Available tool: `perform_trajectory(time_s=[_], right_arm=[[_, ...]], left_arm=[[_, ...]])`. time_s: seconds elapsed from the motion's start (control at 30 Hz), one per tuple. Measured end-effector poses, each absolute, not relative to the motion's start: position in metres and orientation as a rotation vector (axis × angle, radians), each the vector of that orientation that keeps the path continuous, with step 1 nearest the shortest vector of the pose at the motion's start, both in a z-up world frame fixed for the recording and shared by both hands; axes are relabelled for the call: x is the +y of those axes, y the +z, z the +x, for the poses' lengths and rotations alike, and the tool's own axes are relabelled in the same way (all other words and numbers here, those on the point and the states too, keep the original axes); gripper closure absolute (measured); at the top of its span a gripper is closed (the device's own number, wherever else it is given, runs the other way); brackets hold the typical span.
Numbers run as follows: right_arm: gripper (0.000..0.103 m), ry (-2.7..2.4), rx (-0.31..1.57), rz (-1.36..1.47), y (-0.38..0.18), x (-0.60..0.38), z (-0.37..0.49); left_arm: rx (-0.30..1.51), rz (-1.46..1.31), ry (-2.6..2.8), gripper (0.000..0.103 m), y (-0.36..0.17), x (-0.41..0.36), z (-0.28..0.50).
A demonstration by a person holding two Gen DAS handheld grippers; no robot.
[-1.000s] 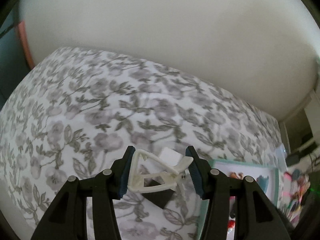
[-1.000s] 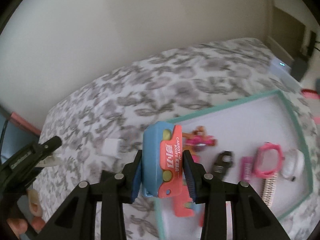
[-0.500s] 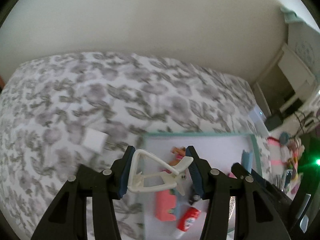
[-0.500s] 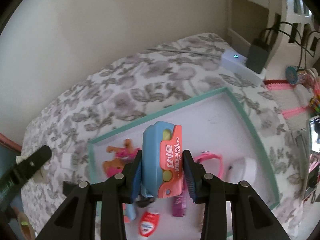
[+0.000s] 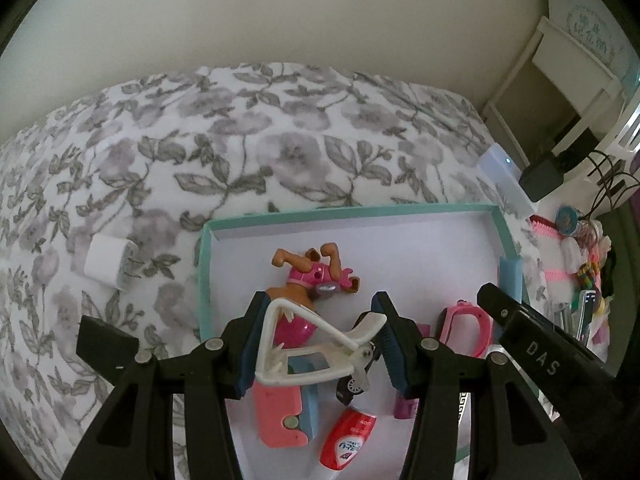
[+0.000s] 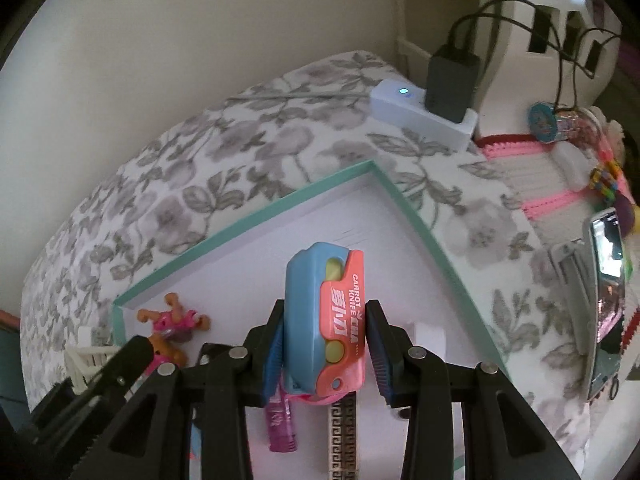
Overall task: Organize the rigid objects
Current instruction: 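Carry the toy phone and the clip stand over the tray with both tools, then open the right tool to drop the phone while the left tool releases the clip stand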
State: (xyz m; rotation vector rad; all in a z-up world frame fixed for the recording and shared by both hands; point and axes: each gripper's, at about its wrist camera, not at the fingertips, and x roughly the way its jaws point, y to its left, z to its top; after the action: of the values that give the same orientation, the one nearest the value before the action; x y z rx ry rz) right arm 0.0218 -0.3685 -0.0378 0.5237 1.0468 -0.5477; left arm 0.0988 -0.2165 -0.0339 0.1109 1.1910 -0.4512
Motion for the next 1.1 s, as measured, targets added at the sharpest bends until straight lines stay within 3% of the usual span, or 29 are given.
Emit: perform_trajectory(time_s=[0.5,0.6,0.8,0.9,0.97,1.03,1.1], right_arm=[[0.063,-0.549,1.084,0.518,-0.049,-0.371,0.023],[0.062,-0.547,1.089,0.517,-0.049,-0.371,0.023],[0.062,-0.545,1.107,0.508,-0.050,-0.370,0.025],[0.057,-0.547,1.113,0.516,-0.051,-0.370,0.025],[0.048,-0.553,1.112,0.512,-0.049,-0.370,0.025],[0.047,-0.555,1.107,0.502,-0.047,-0.369,0.024],[0.047,-0.552,1.103,0.497,-0.044,-0.368,0.025]], left_arm=[[1.197,0.163,-0.456,0.049,-0.042,-0.226,0.095],[1.197,0.163,-0.455,0.044,-0.041,-0.225,0.095],[1.183,0.157,-0.447,0.043,-0.031,-0.220,0.097],[1.175,0.145,-0.439,0.043,-0.025,-0.216,0.099],[1.169,0.139,-0.429,0.043,-0.022,-0.213,0.100],[1.160,0.133,-0.412,0.043,-0.019,-0.210,0.102],[1.153,0.130,-0.393,0.034,-0.018,-0.206,0.104]])
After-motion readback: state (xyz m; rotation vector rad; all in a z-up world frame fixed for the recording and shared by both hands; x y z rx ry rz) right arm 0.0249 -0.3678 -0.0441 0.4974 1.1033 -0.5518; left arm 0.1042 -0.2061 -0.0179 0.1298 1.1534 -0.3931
